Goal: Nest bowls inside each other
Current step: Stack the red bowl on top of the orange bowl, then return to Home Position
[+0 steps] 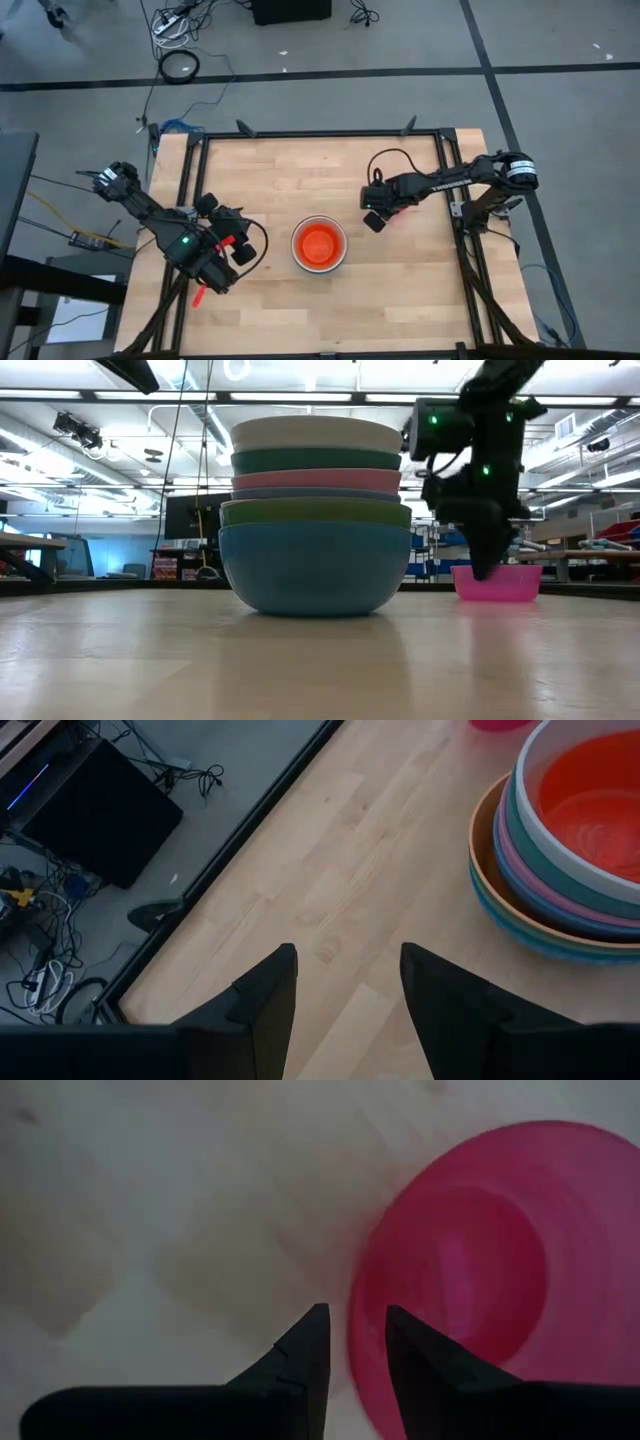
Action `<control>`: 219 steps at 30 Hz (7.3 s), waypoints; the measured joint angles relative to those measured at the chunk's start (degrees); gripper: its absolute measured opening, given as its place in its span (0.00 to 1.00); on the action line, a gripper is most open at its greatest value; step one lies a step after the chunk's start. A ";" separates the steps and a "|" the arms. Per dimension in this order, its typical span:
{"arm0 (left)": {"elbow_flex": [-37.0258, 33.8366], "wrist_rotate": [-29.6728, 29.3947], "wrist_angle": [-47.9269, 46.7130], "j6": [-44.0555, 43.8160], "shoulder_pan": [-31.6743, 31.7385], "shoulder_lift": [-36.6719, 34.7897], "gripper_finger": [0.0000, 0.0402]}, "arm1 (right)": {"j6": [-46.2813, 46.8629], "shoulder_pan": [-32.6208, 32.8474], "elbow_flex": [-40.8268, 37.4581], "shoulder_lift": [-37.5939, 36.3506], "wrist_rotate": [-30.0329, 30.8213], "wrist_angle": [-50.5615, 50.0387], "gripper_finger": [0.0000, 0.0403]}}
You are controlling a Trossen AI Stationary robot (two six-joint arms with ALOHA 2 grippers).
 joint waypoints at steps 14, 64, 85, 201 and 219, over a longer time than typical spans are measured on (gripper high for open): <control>0.00 -0.03 -0.03 0.00 0.00 0.00 0.47 | -4.49 -0.52 -4.17 -0.07 -0.85 4.37 0.01; 0.00 -0.90 -0.12 -0.02 0.00 0.00 0.47 | -14.90 26.10 32.88 12.64 5.56 16.92 0.00; 0.00 -0.87 0.03 0.00 0.00 0.02 0.47 | -9.83 26.17 32.89 13.18 -2.98 9.74 0.30; -20.50 37.46 71.07 71.90 43.82 -49.64 0.47 | -44.30 -1.31 13.32 -43.80 -35.93 26.28 0.27; -39.27 40.32 81.51 69.14 40.85 -55.86 0.47 | -41.23 -1.31 -9.34 -49.04 -33.06 46.00 0.27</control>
